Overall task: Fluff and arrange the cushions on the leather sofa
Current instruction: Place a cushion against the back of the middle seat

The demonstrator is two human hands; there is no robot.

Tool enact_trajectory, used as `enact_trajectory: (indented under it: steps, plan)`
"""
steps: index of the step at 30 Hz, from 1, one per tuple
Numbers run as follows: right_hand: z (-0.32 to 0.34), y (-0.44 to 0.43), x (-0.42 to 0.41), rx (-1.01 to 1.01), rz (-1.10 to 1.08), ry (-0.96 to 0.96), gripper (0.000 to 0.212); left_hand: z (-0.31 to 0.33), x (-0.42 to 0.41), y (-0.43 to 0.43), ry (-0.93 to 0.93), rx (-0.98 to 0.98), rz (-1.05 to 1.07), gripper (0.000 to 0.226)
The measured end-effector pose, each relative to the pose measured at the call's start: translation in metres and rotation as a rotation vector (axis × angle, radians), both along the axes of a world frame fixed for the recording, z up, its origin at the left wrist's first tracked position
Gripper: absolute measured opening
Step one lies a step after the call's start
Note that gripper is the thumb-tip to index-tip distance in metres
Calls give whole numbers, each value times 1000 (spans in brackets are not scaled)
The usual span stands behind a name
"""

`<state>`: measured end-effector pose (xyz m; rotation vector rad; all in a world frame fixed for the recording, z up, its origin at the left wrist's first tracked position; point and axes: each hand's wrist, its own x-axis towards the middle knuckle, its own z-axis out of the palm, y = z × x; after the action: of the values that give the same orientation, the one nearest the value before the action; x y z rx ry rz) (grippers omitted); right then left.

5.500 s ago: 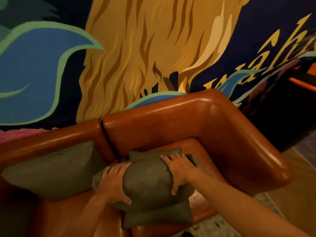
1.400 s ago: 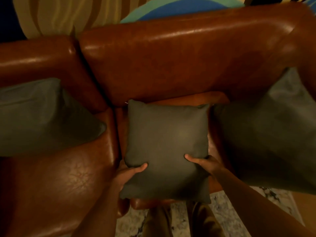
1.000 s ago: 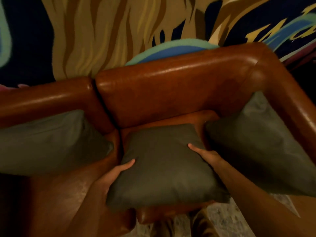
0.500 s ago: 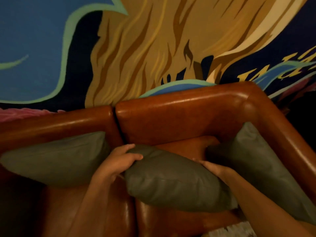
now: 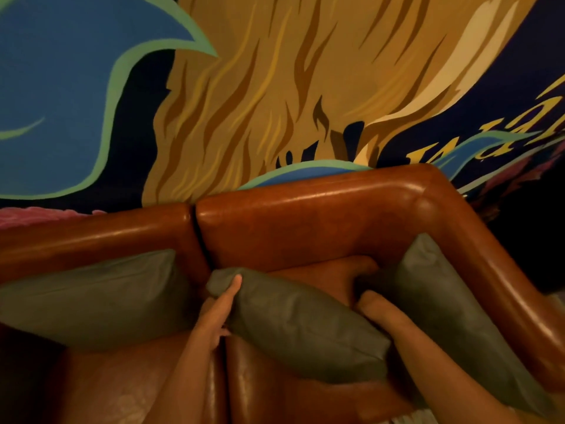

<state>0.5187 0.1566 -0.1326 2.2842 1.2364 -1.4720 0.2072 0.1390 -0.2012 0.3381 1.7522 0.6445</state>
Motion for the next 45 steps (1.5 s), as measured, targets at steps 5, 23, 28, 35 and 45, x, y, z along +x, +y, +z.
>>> enact_trajectory:
  steps: [5,23,28,35,45]
  plan:
    - [27,24,-21,55,63,81,31,23,9,-23,666,198,-174,85]
    - [-54,12,-20,299,777,-116,131,-24,-11,-57,400,382,-706,91]
    - [-91,-10,-35,319,1216,-370,159,-20,-81,-56,495,120,-984,108]
    - [-112,-17,-72,356,1237,-390,151,-30,-18,-88,703,45,-1241,159]
    - [-117,-20,-76,410,1261,-299,61,-84,-3,-144,917,311,-1221,117]
